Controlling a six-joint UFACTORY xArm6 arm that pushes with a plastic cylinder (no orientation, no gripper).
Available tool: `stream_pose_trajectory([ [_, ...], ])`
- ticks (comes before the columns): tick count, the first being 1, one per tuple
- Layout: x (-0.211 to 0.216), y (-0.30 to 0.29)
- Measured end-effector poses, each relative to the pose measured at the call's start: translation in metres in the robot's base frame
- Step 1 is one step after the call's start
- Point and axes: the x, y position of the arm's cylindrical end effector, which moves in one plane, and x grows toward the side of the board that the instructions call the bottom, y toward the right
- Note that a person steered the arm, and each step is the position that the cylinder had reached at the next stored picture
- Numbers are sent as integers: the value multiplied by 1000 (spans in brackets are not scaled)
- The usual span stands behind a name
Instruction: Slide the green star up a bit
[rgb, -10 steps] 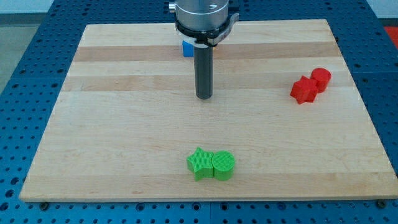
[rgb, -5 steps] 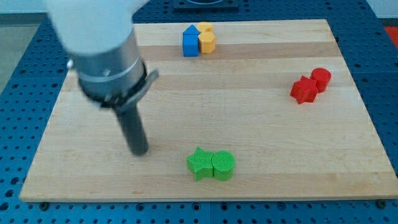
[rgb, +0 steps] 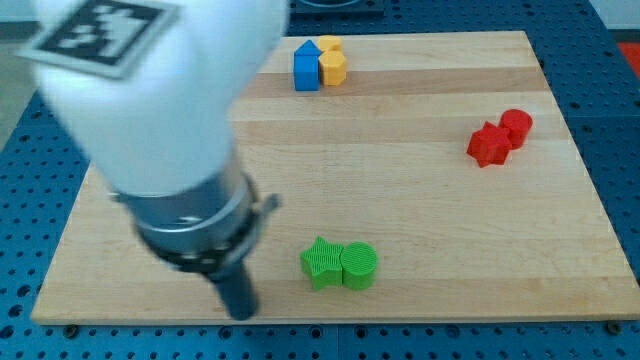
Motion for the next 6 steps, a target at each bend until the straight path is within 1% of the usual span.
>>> stream_pose_trajectory([
  [1,0,37],
  [2,0,37],
  [4,-1,64],
  [5,-33,64],
  [6,-125,64],
])
